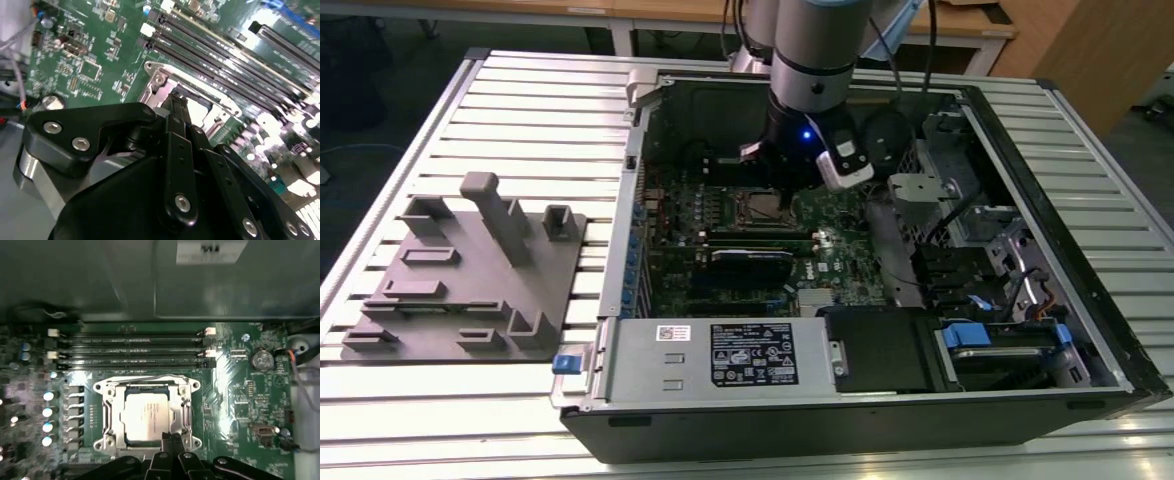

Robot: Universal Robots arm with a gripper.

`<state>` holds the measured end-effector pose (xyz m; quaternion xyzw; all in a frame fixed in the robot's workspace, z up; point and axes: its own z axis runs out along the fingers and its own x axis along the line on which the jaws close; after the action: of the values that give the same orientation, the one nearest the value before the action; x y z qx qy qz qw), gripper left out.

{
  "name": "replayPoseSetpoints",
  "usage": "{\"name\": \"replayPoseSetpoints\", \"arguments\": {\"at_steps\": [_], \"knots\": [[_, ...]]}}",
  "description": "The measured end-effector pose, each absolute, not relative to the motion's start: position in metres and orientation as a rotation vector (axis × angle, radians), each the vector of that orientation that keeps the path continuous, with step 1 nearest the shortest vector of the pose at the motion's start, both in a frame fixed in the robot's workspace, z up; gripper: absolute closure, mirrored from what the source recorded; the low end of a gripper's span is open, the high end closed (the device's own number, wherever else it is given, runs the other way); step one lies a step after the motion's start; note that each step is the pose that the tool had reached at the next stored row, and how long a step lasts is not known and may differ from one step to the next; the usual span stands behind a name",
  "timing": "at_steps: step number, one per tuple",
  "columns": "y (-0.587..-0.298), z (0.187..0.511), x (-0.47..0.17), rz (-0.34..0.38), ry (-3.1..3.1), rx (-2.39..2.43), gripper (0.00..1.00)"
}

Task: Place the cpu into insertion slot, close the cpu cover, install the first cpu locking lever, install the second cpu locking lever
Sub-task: 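Install the second cpu locking lever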

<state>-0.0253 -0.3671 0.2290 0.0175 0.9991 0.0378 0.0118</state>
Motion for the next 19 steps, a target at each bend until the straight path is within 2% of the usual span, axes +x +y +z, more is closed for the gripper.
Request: {"name": "replayPoseSetpoints", "arguments": {"at_steps": [4, 8, 12, 19], "knots": [[-0.367, 0.234, -0.026, 0.121, 3.116, 0.056, 0.89], [-0.372, 0.234, -0.026, 0.155, 3.118, 0.059, 0.89], [-0.382, 0.234, -0.026, 0.158, 3.118, 0.059, 0.89], [-0.383, 0.234, -0.026, 0.158, 3.118, 0.059, 0.89]]}}
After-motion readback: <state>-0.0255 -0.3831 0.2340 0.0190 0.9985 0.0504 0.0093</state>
